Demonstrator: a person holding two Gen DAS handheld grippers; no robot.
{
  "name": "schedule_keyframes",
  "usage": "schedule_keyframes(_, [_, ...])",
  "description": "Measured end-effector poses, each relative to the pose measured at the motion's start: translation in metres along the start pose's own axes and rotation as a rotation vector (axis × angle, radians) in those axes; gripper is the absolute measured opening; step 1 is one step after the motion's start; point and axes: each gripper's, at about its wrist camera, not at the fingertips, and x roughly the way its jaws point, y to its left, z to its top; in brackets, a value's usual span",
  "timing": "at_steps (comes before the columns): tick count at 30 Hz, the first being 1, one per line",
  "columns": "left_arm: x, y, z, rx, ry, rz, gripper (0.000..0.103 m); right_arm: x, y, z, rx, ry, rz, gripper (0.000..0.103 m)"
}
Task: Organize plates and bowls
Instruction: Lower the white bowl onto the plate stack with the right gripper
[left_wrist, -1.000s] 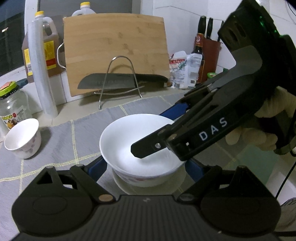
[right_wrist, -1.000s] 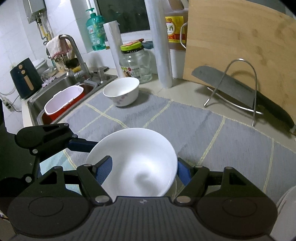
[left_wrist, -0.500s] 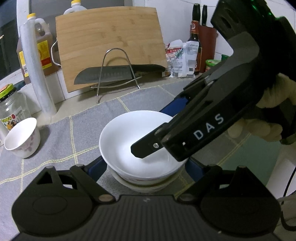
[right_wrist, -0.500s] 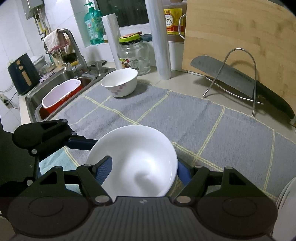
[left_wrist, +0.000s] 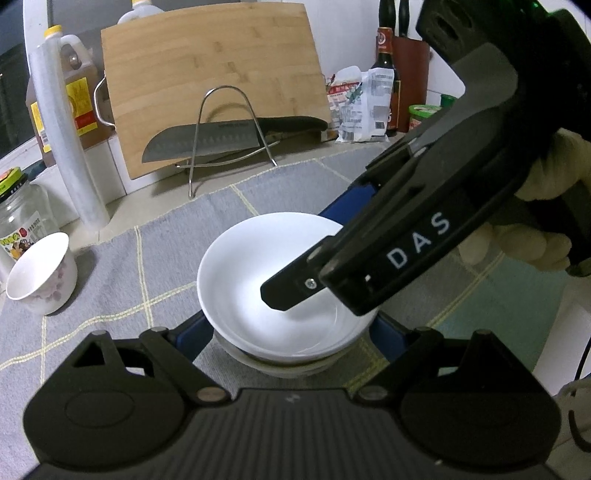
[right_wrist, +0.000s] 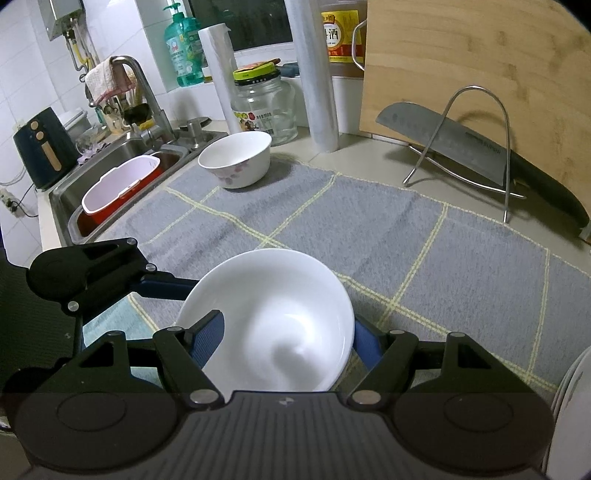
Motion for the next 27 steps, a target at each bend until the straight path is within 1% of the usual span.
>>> schedule_keyframes(7, [0.002,0.000,0.000,-0.001,0.002,0.001,0.092,0.000,-0.002,-0.001,0.005,-0.001,0.007,0.080])
schedule_keyframes(9, [0.003,0.000,0.000,0.000,0.000,0.004,0.093,0.000,-0.001,-0.001,0.002,0.001,0.012,0.082])
schedule_keyframes(11, [0.003,-0.002,-0.001,0.019,-0.004,0.023,0.098,-0.001,0.000,-0.001,-0.003,-0.004,0.019,0.094])
schedule_keyframes(13, [0.002,-0.002,0.000,0.030,-0.002,0.032,0.098,-0.003,0.003,-0.001,-0.019,-0.013,0.010,0.101])
schedule_keyframes(17, [-0.004,-0.002,-0.001,0.039,-0.017,0.037,0.098,-0.005,0.005,0.000,-0.032,-0.023,-0.009,0.101])
schedule_keyframes(22, [-0.007,-0.003,0.000,0.058,-0.033,0.046,0.098,-0.008,0.000,0.001,-0.017,-0.040,-0.008,0.101])
schedule_keyframes(27, [-0.008,-0.001,0.000,0.038,-0.039,0.028,0.098,-0.005,-0.003,0.005,-0.015,-0.054,-0.047,0.101])
